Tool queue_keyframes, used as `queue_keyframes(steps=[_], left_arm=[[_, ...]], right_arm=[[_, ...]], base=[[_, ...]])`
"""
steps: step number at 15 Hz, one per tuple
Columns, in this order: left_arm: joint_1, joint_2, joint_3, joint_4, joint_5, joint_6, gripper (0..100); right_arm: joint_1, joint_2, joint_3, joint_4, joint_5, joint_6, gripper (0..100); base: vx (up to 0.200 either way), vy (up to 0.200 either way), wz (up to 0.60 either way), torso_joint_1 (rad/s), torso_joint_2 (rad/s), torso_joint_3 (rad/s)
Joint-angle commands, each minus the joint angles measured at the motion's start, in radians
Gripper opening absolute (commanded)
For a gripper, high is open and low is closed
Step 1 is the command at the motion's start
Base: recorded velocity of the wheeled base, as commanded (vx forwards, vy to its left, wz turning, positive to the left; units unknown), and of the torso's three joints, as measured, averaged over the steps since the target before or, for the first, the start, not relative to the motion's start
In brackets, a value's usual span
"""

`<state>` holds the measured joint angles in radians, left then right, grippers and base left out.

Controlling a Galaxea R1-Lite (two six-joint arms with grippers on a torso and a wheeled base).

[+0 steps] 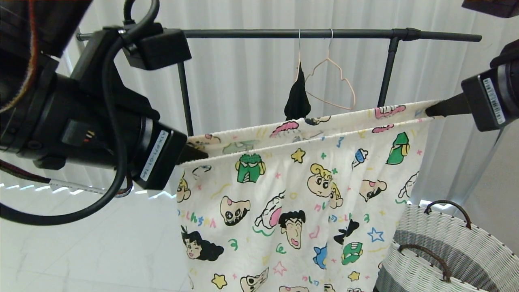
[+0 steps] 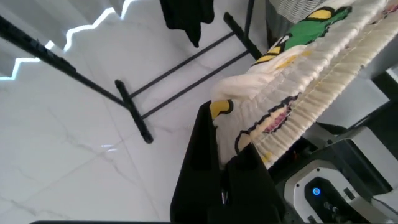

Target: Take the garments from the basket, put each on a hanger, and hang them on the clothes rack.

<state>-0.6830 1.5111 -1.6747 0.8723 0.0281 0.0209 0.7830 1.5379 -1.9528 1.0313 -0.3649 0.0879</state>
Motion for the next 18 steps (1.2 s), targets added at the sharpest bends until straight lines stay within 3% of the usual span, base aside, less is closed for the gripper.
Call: queue_keyframes(steps=[1,3,4,6,8,13,15,16,18], left_arm=[[-0.007,0.006,-0.013,-0.082,0.001,0.002,0],[-0.013,0.028,-0.033,-0.176,0.003,0.004,0],[-0.015,0.052,-0.063,-0.196,0.001,0.004,0],[-0.023,0.086,-0.120,-0.196,0.000,0.002,0],[-0.030,0.104,-0.155,-0.196,0.001,0.004,0],[-0.050,0.100,-0.151,-0.194,0.007,0.004,0],[-0.052,0.075,-0.097,-0.187,0.046,0.002,0],[-0.052,0.061,-0.076,-0.179,0.046,-0.002,0],[-0.058,-0.011,0.032,-0.127,0.046,-0.021,0]], right_arm=[[-0.008,-0.078,0.048,0.044,0.034,0.003,0],[-0.007,-0.140,0.071,0.108,0.107,0.001,0],[0.005,-0.186,0.080,0.176,0.173,0.000,0],[0.061,-0.216,0.083,0.207,0.222,0.004,0],[0.104,-0.216,0.100,0.201,0.221,0.007,0],[0.104,-0.214,0.106,0.181,0.216,0.007,0],[0.096,-0.209,0.110,0.173,0.207,0.009,0],[0.082,-0.200,0.114,0.150,0.207,0.009,0],[-0.018,-0.125,0.133,-0.054,0.215,-0.005,0]], base=[[0.000,0.000,0.00,0.000,0.00,0.000],[0.000,0.000,0.00,0.000,0.00,0.000],[0.000,0.000,0.00,0.000,0.00,0.000],[0.000,0.000,0.00,0.000,0.00,0.000],[0.000,0.000,0.00,0.000,0.00,0.000],[0.000,0.000,0.00,0.000,0.00,0.000],[0.000,0.000,0.00,0.000,0.00,0.000],[0.000,0.000,0.00,0.000,0.00,0.000],[0.000,0.000,0.00,0.000,0.00,0.000]])
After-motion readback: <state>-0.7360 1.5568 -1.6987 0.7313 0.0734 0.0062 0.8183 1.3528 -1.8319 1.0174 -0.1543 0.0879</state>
